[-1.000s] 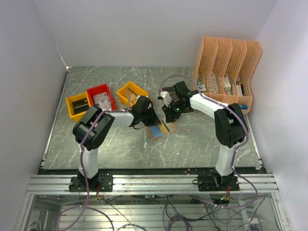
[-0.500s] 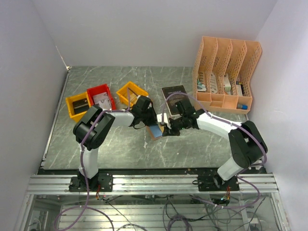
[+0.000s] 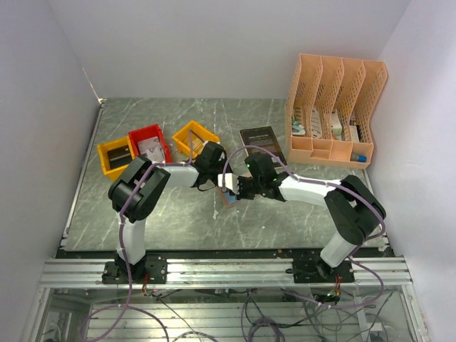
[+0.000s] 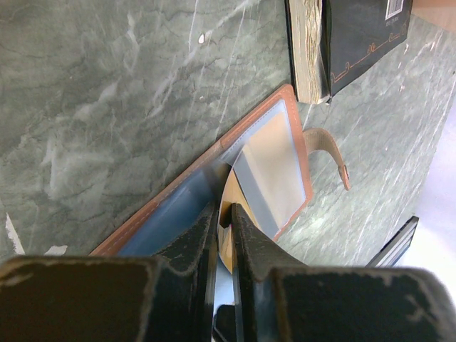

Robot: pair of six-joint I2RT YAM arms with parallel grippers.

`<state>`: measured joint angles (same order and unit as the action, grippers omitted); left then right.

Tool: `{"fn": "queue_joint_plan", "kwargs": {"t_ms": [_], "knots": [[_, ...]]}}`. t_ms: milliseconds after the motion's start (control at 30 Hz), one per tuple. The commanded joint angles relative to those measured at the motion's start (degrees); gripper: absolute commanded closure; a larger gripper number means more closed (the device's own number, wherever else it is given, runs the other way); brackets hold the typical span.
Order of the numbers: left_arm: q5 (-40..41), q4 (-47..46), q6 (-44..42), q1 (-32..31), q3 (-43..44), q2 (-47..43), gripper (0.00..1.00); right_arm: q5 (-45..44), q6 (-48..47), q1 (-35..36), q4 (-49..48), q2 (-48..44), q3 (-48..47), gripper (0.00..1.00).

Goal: Put the credit cards into the card holder
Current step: Insert the credit card into the card holder.

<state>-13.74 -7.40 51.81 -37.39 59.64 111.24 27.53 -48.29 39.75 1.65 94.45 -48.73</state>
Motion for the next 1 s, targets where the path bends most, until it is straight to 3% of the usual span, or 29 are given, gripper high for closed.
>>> {"fn": "queue_joint_plan", "kwargs": {"t_ms": [0,700,833,967], "knots": [[0.1,3.9,-2.2,-0.4,-0.4,2.8,0.79,-4.9,1.0,1.9,-2.5,2.1,-1.1,0.98],[0.1,3.9,-2.2,-0.4,-0.9,2.4,0.77,-16.3,-2.4,1.1,4.9,6.3,-6.1,0.98],[0.4,4.2,-2.2,-0.3,-0.9,2.2,0.64,-16.1,-2.5,0.1,5.6,6.1,-6.4,0.98],[0.5,4.4,-2.2,-0.1,-1.0,1.8,0.62,-16.3,-2.8,-0.3,6.1,6.3,-6.7,0.98]]}}
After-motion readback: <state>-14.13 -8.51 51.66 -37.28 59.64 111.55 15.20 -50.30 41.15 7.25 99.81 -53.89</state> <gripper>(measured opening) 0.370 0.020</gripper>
